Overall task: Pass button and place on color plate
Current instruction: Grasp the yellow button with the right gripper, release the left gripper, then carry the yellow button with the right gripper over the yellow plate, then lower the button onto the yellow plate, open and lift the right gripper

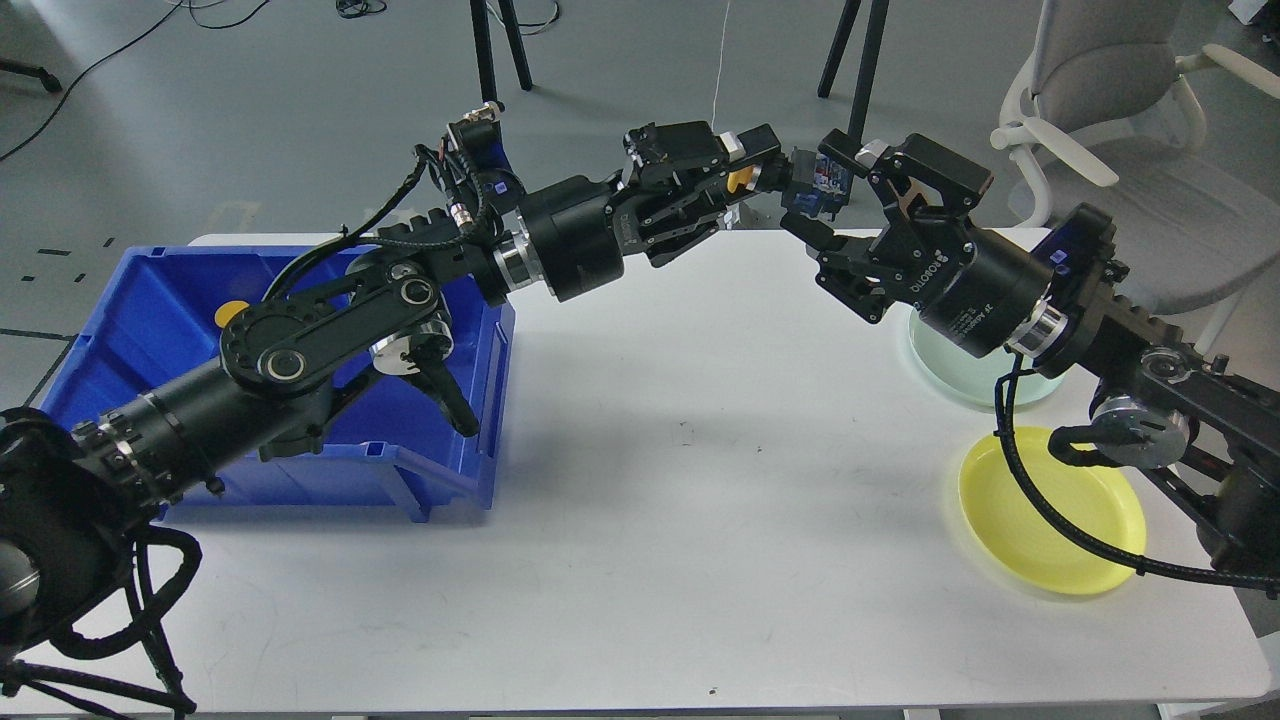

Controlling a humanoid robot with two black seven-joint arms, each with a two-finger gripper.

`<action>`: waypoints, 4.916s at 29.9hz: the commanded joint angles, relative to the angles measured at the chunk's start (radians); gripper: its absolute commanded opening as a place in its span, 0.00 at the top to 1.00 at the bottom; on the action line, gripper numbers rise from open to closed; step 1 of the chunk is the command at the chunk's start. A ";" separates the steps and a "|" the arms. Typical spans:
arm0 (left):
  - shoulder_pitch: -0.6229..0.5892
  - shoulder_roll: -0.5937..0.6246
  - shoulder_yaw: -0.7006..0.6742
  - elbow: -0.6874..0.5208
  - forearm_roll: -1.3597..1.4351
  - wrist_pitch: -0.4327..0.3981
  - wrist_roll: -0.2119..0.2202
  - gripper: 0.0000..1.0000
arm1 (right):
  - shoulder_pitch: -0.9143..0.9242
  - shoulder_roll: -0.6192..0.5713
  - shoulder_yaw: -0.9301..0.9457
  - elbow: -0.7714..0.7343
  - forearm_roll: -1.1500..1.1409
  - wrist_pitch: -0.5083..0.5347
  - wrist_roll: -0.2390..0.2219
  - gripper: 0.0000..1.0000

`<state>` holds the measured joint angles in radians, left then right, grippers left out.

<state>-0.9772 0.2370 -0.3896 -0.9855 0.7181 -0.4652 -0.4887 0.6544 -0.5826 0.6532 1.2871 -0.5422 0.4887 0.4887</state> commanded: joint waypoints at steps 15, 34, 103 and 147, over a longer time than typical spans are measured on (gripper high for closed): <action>0.002 -0.001 0.000 0.002 0.000 0.000 0.000 0.85 | -0.033 0.015 0.040 0.023 0.004 0.000 0.000 0.78; 0.003 -0.013 -0.002 0.001 0.000 0.011 0.000 0.37 | -0.048 0.030 0.052 0.015 0.002 0.000 0.000 0.85; 0.009 -0.015 -0.003 0.002 -0.032 0.013 0.000 0.21 | -0.104 -0.395 -0.193 -0.176 -1.236 -0.067 0.000 0.79; -0.029 0.479 0.052 -0.007 0.094 0.138 0.000 0.07 | 0.005 -0.119 -0.027 -0.180 -0.198 -0.076 0.000 0.03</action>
<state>-0.9960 0.5988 -0.3543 -0.9798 0.7277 -0.3250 -0.4887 0.6622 -0.7380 0.6173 1.1096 -0.8376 0.4130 0.4886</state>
